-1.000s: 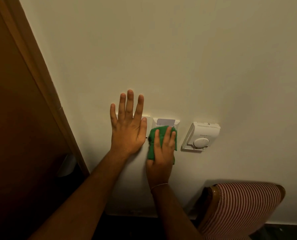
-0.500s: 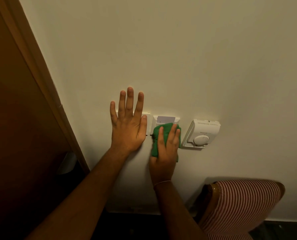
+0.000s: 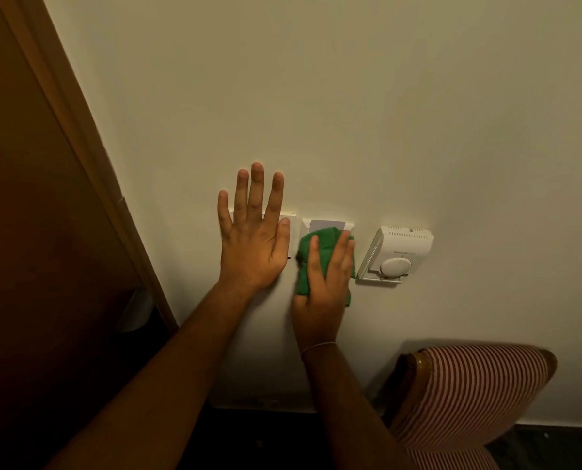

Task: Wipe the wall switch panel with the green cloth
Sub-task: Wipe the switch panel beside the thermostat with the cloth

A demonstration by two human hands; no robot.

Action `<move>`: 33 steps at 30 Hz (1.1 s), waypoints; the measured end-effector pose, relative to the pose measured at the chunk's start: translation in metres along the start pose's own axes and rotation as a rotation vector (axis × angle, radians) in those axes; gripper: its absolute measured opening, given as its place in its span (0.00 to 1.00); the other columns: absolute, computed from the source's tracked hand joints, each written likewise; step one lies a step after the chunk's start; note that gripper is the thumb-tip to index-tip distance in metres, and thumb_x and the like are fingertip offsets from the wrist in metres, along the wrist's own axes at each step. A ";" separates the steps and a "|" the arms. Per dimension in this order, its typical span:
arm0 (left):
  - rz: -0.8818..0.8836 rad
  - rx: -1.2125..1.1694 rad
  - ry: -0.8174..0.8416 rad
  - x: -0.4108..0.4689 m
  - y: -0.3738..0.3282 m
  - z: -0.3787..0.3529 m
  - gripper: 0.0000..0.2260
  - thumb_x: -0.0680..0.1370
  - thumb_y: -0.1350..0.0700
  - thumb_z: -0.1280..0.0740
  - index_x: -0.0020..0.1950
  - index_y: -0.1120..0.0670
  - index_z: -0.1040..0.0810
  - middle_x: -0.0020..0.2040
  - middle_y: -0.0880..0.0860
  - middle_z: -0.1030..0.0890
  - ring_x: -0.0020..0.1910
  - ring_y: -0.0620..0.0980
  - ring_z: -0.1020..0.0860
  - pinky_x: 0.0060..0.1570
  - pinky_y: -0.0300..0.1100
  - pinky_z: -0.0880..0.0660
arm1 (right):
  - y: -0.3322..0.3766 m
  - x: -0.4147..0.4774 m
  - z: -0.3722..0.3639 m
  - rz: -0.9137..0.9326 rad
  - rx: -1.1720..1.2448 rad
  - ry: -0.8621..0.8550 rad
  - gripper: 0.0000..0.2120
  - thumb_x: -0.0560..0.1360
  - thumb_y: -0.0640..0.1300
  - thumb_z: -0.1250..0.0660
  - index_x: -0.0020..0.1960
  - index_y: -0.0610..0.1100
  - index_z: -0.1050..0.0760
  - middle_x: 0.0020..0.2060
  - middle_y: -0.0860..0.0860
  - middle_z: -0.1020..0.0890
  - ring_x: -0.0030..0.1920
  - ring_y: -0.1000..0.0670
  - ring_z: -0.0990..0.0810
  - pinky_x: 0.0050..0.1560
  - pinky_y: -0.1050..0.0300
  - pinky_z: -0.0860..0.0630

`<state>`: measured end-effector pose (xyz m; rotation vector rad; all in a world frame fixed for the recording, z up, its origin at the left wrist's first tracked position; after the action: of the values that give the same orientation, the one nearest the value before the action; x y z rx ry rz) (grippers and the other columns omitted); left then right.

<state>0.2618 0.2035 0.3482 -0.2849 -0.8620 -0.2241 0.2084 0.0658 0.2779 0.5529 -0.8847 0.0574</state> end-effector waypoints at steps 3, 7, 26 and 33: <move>0.000 0.001 0.005 0.000 -0.001 0.001 0.37 0.88 0.46 0.46 0.90 0.48 0.65 0.88 0.52 0.71 0.88 0.54 0.69 0.84 0.59 0.69 | -0.020 0.003 0.012 -0.059 0.012 -0.075 0.44 0.74 0.24 0.30 0.84 0.47 0.41 0.86 0.47 0.56 0.87 0.42 0.57 0.81 0.30 0.41; 0.009 0.004 -0.002 0.001 -0.001 -0.001 0.37 0.88 0.46 0.45 0.90 0.48 0.66 0.88 0.52 0.71 0.88 0.53 0.69 0.84 0.59 0.69 | -0.014 0.003 0.013 -0.079 0.041 -0.094 0.43 0.74 0.23 0.33 0.84 0.45 0.41 0.86 0.44 0.53 0.87 0.41 0.56 0.83 0.32 0.45; 0.021 0.011 -0.012 0.001 -0.003 0.001 0.37 0.89 0.45 0.46 0.89 0.46 0.67 0.87 0.51 0.73 0.87 0.53 0.71 0.84 0.57 0.71 | -0.035 -0.003 0.010 -0.050 -0.001 -0.039 0.45 0.76 0.25 0.31 0.86 0.47 0.45 0.87 0.46 0.52 0.87 0.40 0.53 0.83 0.36 0.44; 0.017 0.004 0.017 0.000 -0.004 0.002 0.36 0.89 0.45 0.48 0.89 0.46 0.68 0.87 0.50 0.74 0.87 0.53 0.72 0.83 0.57 0.72 | -0.041 -0.024 0.003 -0.087 0.008 0.015 0.49 0.72 0.23 0.30 0.85 0.48 0.46 0.87 0.48 0.53 0.87 0.41 0.55 0.81 0.32 0.39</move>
<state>0.2594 0.2005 0.3500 -0.2863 -0.8427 -0.2092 0.2022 0.0329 0.2436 0.5970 -0.8453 -0.0144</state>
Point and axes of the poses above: each hand's wrist, its own x-axis towards the middle knuckle, its own z-axis out of the back of the hand, y = z × x, the point moved 3 cm from there along x, towards the middle knuckle
